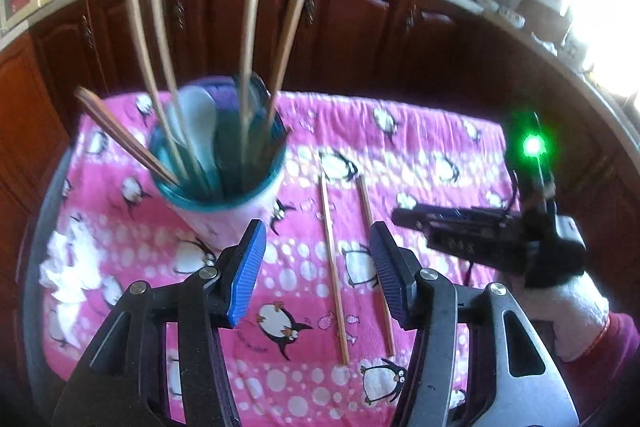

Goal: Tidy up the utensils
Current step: 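Move both open tools back down toward the last two chopsticks, then close the left tool on a wooden chopstick while the right tool grasps another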

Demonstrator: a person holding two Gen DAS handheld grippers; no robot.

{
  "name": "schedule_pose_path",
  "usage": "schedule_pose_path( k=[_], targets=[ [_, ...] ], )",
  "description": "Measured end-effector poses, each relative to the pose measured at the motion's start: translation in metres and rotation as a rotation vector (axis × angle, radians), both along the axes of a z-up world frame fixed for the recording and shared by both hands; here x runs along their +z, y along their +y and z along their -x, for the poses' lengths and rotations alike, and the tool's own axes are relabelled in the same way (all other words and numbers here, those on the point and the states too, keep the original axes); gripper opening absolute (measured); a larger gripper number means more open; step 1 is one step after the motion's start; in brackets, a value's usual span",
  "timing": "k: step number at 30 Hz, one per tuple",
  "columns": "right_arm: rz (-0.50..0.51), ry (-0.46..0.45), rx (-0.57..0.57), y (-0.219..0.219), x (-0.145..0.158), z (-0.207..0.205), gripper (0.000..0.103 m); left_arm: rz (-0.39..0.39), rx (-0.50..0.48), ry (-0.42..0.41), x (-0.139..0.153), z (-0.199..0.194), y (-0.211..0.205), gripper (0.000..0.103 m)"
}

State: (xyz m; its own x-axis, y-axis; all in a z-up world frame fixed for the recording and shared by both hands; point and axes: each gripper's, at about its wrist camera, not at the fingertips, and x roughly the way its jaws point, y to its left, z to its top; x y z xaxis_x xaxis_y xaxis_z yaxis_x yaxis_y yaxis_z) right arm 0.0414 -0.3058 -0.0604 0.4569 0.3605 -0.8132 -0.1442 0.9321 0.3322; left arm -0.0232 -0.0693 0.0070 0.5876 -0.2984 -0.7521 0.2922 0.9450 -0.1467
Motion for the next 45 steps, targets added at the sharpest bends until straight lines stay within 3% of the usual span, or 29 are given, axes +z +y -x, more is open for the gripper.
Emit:
schedule_pose_path(
  k=[8, 16, 20, 24, 27, 32, 35, 37, 39, 45],
  targets=[
    [-0.005, 0.054, -0.029, -0.002, -0.029, -0.037, 0.031, -0.046, 0.008, 0.069, -0.050, -0.021, -0.025, 0.054],
    [0.028, 0.090, -0.016, 0.009, -0.053, -0.063, 0.015, -0.085, 0.008, 0.170, -0.100, -0.038, -0.039, 0.051],
    [0.027, 0.083, 0.006, 0.008, -0.054, -0.063, 0.011, -0.082, -0.001, 0.235, -0.119, -0.044, -0.042, 0.009],
    [-0.018, 0.100, 0.023, -0.004, -0.049, -0.047, 0.011, -0.048, -0.022, 0.242, -0.118, -0.036, -0.038, 0.002],
    [-0.023, 0.109, 0.067, -0.008, -0.041, -0.024, 0.010, -0.003, -0.035, 0.284, -0.116, -0.017, -0.027, 0.002],
    [-0.001, 0.127, 0.113, -0.010, -0.035, 0.013, 0.010, -0.016, -0.086, 0.302, -0.111, 0.021, -0.021, 0.002],
    [0.022, 0.131, 0.100, -0.014, -0.040, 0.026, 0.010, -0.037, -0.040, 0.259, -0.105, 0.024, -0.019, 0.002],
    [0.025, 0.134, 0.078, -0.019, -0.041, 0.029, 0.010, -0.025, -0.022, 0.260, -0.105, 0.015, -0.019, 0.007],
    [0.025, 0.132, 0.056, -0.022, -0.041, 0.030, 0.010, -0.035, -0.010, 0.253, -0.106, 0.007, -0.023, 0.032],
    [0.014, 0.152, 0.027, -0.025, -0.042, 0.026, 0.010, -0.080, 0.007, 0.264, -0.127, -0.010, -0.041, 0.031]
  ],
)
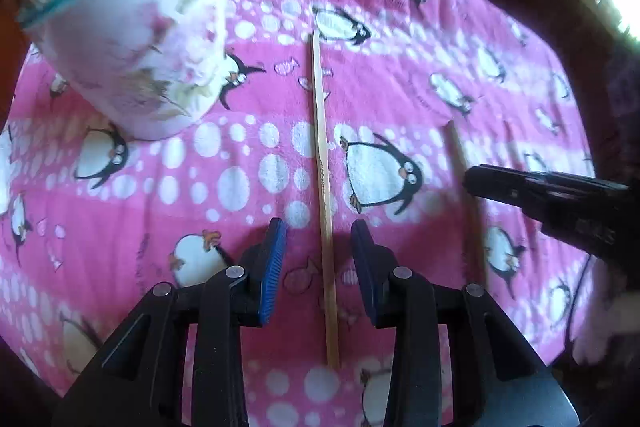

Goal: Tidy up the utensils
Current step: 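Close the left tool on a wooden chopstick while the right tool grasps another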

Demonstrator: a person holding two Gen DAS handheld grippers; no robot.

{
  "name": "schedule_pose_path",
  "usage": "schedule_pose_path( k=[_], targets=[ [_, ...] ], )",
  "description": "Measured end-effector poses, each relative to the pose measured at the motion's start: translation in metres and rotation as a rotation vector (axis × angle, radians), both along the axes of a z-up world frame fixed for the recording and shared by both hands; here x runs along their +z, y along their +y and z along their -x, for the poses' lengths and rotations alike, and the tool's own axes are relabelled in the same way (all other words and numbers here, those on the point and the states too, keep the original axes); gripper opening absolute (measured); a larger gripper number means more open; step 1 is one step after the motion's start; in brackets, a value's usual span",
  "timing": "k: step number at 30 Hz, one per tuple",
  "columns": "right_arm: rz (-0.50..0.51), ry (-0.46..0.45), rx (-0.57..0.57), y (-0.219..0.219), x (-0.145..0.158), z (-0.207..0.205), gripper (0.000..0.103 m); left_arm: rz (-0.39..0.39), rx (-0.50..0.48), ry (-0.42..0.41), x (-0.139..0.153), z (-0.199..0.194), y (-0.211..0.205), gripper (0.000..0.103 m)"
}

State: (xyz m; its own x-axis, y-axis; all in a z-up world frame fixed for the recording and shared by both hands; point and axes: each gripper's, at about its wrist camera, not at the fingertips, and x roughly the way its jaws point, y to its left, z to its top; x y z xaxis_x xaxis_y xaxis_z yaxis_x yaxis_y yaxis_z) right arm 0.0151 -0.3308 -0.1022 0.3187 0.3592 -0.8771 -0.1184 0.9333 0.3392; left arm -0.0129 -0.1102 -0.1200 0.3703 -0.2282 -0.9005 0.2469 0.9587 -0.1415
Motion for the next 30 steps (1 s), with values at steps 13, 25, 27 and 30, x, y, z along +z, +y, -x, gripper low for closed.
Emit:
schedule_pose_path(
  k=[13, 25, 27, 30],
  targets=[
    [-0.015, 0.005, -0.019, -0.006, 0.004, -0.001, 0.012, 0.026, -0.142, 0.104, 0.007, 0.071, 0.024, 0.004],
    [0.009, 0.024, -0.006, 0.001, -0.002, -0.023, 0.016, 0.015, -0.136, -0.015, 0.027, -0.006, 0.004, 0.036],
    [0.018, 0.030, -0.002, 0.002, -0.004, -0.028, 0.016, -0.010, -0.153, -0.023, 0.023, -0.022, -0.009, 0.036],
    [0.028, 0.042, 0.005, 0.004, -0.009, -0.033, 0.016, -0.054, -0.155, -0.023, 0.012, -0.044, -0.023, 0.036]
  ],
)
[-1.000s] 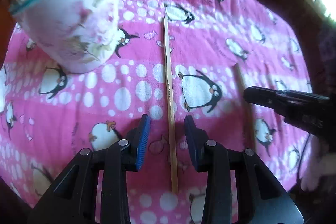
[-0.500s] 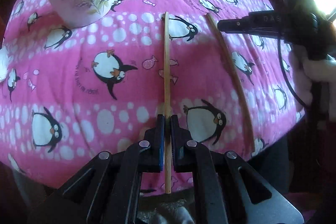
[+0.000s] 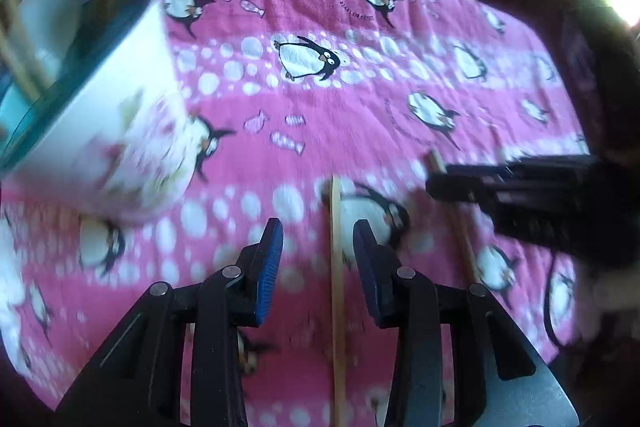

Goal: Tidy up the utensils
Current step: 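Close the left tool on a wooden chopstick while the right tool grasps another, then lift both chopsticks and carry them over the holder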

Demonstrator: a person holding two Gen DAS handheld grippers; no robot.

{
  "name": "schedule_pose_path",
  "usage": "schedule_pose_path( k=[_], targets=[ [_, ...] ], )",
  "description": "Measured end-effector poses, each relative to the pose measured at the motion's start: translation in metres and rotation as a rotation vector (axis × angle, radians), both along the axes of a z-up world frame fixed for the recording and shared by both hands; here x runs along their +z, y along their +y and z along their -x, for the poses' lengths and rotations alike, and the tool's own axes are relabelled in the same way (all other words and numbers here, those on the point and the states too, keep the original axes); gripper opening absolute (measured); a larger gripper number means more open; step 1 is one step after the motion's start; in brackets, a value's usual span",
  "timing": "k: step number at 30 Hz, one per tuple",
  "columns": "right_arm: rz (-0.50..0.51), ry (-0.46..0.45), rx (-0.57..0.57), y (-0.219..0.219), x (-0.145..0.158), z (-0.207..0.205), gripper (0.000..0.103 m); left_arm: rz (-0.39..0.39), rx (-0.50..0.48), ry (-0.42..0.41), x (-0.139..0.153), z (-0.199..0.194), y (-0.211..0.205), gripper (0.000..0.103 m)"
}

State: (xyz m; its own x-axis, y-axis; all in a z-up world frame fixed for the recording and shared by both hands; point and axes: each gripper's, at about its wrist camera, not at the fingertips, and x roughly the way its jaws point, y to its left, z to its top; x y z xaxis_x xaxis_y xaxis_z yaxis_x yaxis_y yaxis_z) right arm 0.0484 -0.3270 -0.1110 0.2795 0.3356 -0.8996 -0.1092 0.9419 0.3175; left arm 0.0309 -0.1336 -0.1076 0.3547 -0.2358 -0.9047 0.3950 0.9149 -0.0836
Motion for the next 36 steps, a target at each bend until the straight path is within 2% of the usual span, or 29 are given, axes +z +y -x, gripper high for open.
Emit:
schedule_pose_path(
  k=[5, 7, 8, 10, 15, 18, 22, 36],
  targets=[
    [-0.015, -0.001, -0.001, 0.001, -0.004, -0.005, 0.016, -0.079, -0.040, 0.024, -0.017, -0.017, -0.019, 0.035],
    [-0.027, -0.001, -0.001, -0.001, -0.005, -0.006, 0.016, -0.094, -0.059, 0.012, -0.016, -0.016, -0.023, 0.025],
    [-0.025, -0.007, 0.009, -0.001, -0.005, -0.006, 0.016, -0.094, -0.063, 0.018, -0.015, -0.017, -0.023, 0.007],
    [-0.008, -0.023, 0.018, -0.001, -0.002, -0.004, 0.012, -0.065, -0.055, 0.038, -0.011, -0.017, -0.018, 0.005],
    [-0.038, -0.112, 0.028, -0.005, 0.029, 0.011, 0.011, 0.095, -0.023, 0.041, 0.024, -0.005, 0.012, 0.004],
    [-0.064, -0.171, 0.050, -0.003, 0.054, 0.022, 0.010, 0.201, -0.011, -0.001, 0.057, 0.008, 0.033, 0.004],
    [-0.094, -0.241, 0.072, 0.000, 0.087, 0.038, 0.009, 0.284, 0.005, -0.062, 0.093, 0.031, 0.057, 0.004],
    [-0.109, -0.422, 0.151, 0.028, 0.175, 0.066, 0.007, 0.353, 0.030, -0.247, 0.185, 0.072, 0.106, 0.004]
  ],
)
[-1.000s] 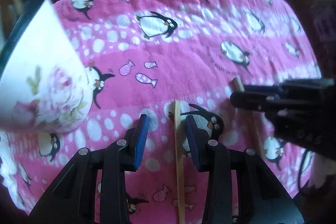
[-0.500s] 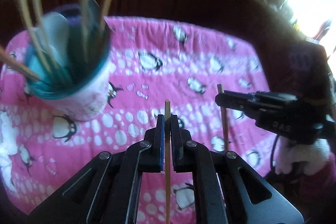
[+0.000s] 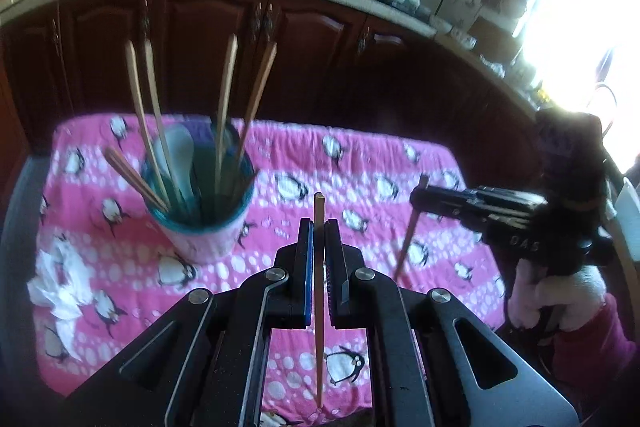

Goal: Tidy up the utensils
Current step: 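Lift both chopsticks and carry them over the holder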

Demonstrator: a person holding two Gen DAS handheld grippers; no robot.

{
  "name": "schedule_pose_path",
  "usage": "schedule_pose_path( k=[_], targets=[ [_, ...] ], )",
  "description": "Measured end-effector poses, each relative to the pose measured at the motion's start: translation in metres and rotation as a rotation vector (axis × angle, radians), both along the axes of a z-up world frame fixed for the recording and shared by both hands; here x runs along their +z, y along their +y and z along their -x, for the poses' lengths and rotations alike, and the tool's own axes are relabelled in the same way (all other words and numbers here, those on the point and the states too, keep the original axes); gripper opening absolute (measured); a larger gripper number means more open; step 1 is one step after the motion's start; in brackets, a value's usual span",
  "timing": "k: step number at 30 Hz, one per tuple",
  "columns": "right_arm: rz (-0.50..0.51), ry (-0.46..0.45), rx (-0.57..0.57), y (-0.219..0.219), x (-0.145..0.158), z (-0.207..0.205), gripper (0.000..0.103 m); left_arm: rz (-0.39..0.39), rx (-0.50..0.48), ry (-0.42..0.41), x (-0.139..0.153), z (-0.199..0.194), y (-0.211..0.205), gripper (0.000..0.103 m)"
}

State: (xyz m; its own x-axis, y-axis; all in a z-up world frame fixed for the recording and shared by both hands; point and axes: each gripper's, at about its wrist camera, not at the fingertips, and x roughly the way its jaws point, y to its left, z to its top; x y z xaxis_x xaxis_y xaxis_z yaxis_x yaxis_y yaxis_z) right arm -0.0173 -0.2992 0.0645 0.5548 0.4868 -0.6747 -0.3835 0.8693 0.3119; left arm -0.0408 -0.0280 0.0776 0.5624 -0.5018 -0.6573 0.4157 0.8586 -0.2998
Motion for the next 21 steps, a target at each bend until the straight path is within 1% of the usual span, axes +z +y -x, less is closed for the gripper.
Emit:
schedule_pose_path(
  k=[3, 6, 11, 16, 19, 21],
  targets=[
    [-0.002, -0.038, 0.011, 0.007, 0.017, -0.001, 0.007, 0.025, 0.018, -0.044, 0.023, 0.001, 0.012, 0.004],
    [-0.015, -0.078, 0.018, 0.013, 0.035, -0.002, 0.007, 0.045, 0.048, -0.093, 0.047, -0.006, 0.024, 0.004],
    [-0.024, -0.144, 0.041, 0.028, 0.069, -0.010, 0.007, 0.067, 0.139, -0.188, 0.086, -0.023, 0.047, 0.004],
    [-0.034, -0.198, 0.068, 0.038, 0.101, -0.018, 0.007, 0.061, 0.210, -0.263, 0.108, -0.042, 0.061, 0.004],
    [-0.051, -0.222, 0.080, 0.044, 0.117, -0.024, 0.007, 0.060, 0.267, -0.283, 0.110, -0.059, 0.067, 0.004],
    [-0.053, -0.240, 0.080, 0.050, 0.124, -0.031, 0.007, 0.025, 0.318, -0.321, 0.109, -0.069, 0.069, 0.004]
  ],
)
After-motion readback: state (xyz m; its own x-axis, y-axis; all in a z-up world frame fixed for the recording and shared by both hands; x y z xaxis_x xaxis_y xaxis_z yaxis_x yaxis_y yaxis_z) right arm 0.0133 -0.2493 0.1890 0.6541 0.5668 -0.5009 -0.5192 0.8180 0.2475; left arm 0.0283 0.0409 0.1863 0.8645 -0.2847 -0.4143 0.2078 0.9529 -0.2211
